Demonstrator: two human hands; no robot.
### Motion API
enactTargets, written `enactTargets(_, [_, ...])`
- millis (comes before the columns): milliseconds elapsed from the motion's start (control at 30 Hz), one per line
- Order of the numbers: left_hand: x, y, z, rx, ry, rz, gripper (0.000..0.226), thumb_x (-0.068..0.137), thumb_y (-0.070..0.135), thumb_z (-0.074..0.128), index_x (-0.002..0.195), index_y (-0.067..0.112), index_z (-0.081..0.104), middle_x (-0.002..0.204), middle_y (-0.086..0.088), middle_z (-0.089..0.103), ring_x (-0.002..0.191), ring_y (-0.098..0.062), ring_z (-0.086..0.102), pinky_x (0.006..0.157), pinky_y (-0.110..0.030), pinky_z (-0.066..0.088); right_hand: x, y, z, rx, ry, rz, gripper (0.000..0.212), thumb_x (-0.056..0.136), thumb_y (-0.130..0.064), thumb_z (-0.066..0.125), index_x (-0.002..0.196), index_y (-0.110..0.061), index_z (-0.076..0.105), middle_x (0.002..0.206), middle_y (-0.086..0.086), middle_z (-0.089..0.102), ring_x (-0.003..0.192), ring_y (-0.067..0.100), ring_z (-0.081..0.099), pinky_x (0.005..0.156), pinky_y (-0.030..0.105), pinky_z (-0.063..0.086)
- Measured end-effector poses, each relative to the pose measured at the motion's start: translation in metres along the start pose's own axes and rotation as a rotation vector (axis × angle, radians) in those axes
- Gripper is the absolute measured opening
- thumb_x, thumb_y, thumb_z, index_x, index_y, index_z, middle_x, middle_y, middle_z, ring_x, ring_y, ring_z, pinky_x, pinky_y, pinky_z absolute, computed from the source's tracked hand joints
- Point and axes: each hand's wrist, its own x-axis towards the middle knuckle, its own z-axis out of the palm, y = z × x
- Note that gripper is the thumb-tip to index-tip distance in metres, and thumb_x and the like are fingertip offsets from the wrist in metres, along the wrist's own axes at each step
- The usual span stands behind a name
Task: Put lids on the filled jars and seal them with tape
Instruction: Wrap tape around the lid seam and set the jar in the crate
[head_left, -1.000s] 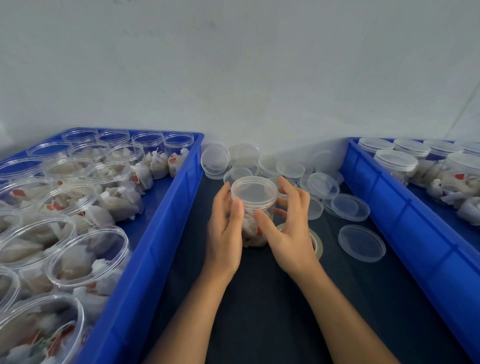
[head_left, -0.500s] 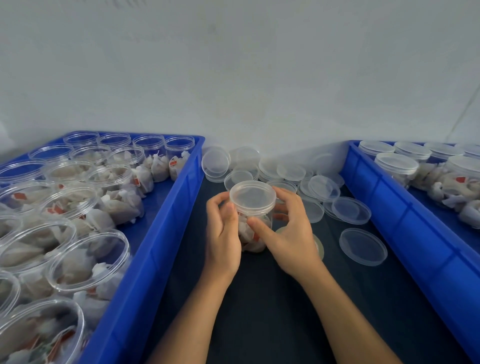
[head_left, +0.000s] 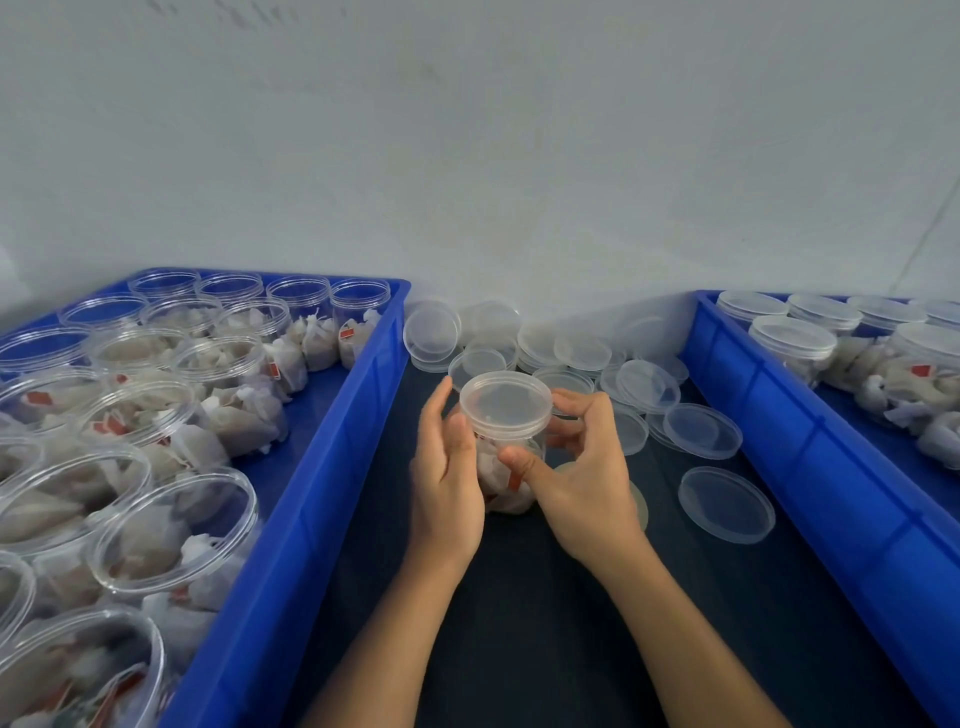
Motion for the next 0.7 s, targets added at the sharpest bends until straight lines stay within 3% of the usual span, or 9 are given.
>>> enactTargets(67, [0.0002,0.0010,0.0002,-0.049,0.013,-0.030,0.033,0.107,0.044,0.045,0.139,0.036,0.049,0.119,0.047,0.061,0.118,0.014,0.060,0.095,-0.018,0.048,-0.0001,0.0009,0.0001,0.015,-0.026,0.012,0.076,0.074,-0.024,0.096,0.132,-0.041,0.051,0.132,-0.027,0.059,0.117,-0.002,0.060,0.089,0.010,0.046])
enactTargets(133, [0.0003,0.0020,-0.0001,-0.137,-0.007,-0.051,0.040,0.099,0.051,0.056,0.132,0.029,0.052,0.121,0.027,0.071,0.116,-0.001,0.068,0.095,-0.027,0.055,0.0000,0.0007,-0.0009,0.022,-0.097,0.018,0.089,0.080,-0.024,0.093,0.152,-0.035,0.043,0.145,-0.024,0.052,0.125,-0.005,0.056,0.096,0.008,0.044])
enactTargets(200, [-0.0006,0.0051,-0.0003,-0.158,-0.019,-0.027,0.046,0.095,0.052,0.064,0.128,0.020,0.054,0.121,0.010,0.076,0.115,-0.012,0.072,0.095,-0.032,0.058,0.0011,0.0003,-0.0024,-0.001,-0.130,0.004,0.084,0.082,-0.023,0.092,0.150,-0.038,0.046,0.143,-0.023,0.055,0.126,-0.006,0.055,0.097,0.006,0.042])
enactTargets(333, [0.0025,0.0035,-0.0003,-0.033,0.043,0.017,0.026,0.114,0.036,0.048,0.123,0.019,0.065,0.110,0.019,0.073,0.107,0.001,0.069,0.087,-0.015,0.050,0.0003,-0.0005,-0.0008,0.016,-0.040,0.028,0.068,0.074,-0.023,0.097,0.122,-0.045,0.054,0.126,-0.033,0.061,0.115,-0.007,0.060,0.090,0.009,0.047])
enactTargets(433, [0.0037,0.0039,-0.0005,-0.028,0.069,-0.035,0.032,0.114,0.032,0.046,0.143,0.024,0.058,0.122,0.026,0.068,0.119,0.012,0.061,0.096,-0.013,0.049,-0.0008,-0.0010,0.0016,0.034,-0.011,0.023,0.067,0.073,-0.024,0.098,0.119,-0.044,0.053,0.128,-0.030,0.062,0.116,-0.003,0.062,0.092,0.019,0.049])
enactTargets(500, [0.0025,0.0059,-0.0006,-0.120,0.038,-0.060,0.036,0.110,0.034,0.054,0.143,0.021,0.054,0.120,0.026,0.073,0.117,0.009,0.065,0.094,-0.016,0.053,-0.0013,-0.0013,0.0009,0.042,-0.044,0.019,0.077,0.075,-0.024,0.096,0.133,-0.044,0.050,0.133,-0.027,0.059,0.118,-0.003,0.060,0.093,0.020,0.050])
enactTargets(567, [0.0015,0.0079,-0.0009,-0.182,0.004,-0.062,0.032,0.106,0.031,0.063,0.133,0.015,0.057,0.119,0.017,0.076,0.114,-0.005,0.072,0.090,-0.020,0.057,-0.0008,-0.0016,-0.0019,0.032,-0.100,0.017,0.087,0.080,-0.024,0.094,0.148,-0.043,0.044,0.140,-0.025,0.056,0.123,-0.003,0.058,0.095,0.012,0.047])
enactTargets(700, [0.0026,0.0095,-0.0020,-0.044,0.036,0.002,0.028,0.110,0.038,0.050,0.118,0.018,0.068,0.108,0.011,0.076,0.105,-0.007,0.072,0.088,-0.023,0.056,-0.0002,-0.0043,-0.0020,-0.020,-0.050,0.026,0.074,0.073,-0.026,0.097,0.131,-0.045,0.054,0.129,-0.029,0.063,0.115,-0.007,0.060,0.088,0.004,0.044])
